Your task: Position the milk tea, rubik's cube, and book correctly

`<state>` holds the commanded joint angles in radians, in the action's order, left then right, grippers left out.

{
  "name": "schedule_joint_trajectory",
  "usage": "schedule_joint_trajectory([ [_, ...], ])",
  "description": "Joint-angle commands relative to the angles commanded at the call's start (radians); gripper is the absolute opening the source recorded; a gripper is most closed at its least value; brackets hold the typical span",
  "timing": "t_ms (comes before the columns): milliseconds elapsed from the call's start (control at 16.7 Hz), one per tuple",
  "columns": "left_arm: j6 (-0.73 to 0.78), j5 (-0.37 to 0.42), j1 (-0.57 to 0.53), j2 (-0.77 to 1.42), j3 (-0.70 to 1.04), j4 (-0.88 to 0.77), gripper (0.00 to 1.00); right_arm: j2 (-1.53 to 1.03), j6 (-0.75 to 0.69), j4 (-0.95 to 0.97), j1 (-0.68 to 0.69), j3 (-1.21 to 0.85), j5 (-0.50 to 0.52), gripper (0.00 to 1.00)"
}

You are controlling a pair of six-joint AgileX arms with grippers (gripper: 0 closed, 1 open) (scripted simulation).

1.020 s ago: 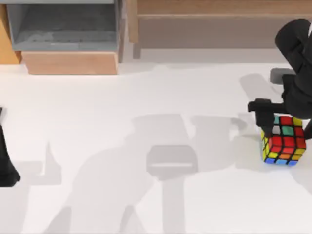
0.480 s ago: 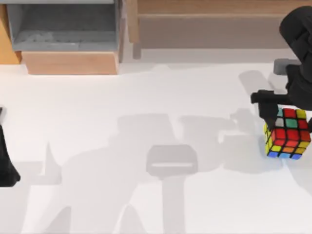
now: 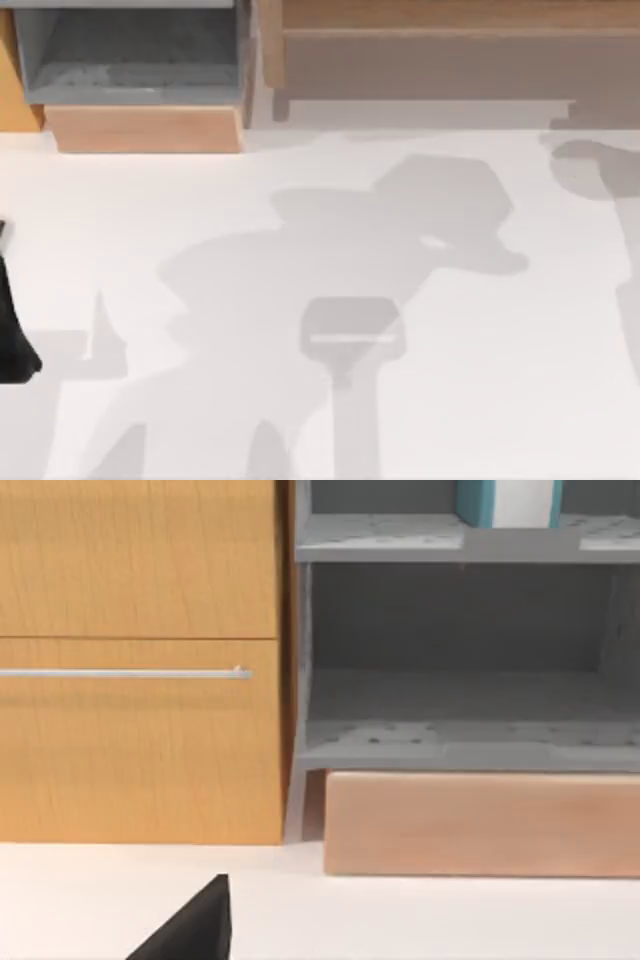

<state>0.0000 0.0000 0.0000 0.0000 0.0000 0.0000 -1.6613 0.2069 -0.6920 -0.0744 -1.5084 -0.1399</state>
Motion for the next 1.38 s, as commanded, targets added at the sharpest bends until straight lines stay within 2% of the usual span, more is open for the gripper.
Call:
schedule_joint_trajectory([
  [240, 0.0, 0.0, 0.0, 0.0, 0.0, 0.0, 1.0, 0.083, -0.053, 0.31, -0.165, 0.037, -0.075, 0.0],
  [600, 0.0, 0.0, 0.0, 0.0, 0.0, 0.0, 1.0, 0.13, -0.136, 0.718, -0.271, 0.026, -0.167, 0.0],
  [780, 0.0, 0.0, 0.0, 0.0, 0.0, 0.0, 1.0, 0.123, -0.185, 0.8, -0.28, 0.07, -0.18, 0.0],
  [1140, 0.0, 0.0, 0.0, 0.0, 0.0, 0.0, 1.0, 0.12, -0.188, 0.806, -0.275, 0.072, -0.178, 0.0],
  [1380, 0.0, 0.0, 0.0, 0.0, 0.0, 0.0, 1.0, 0.046, -0.197, 0.904, -0.251, -0.021, -0.129, 0.0],
])
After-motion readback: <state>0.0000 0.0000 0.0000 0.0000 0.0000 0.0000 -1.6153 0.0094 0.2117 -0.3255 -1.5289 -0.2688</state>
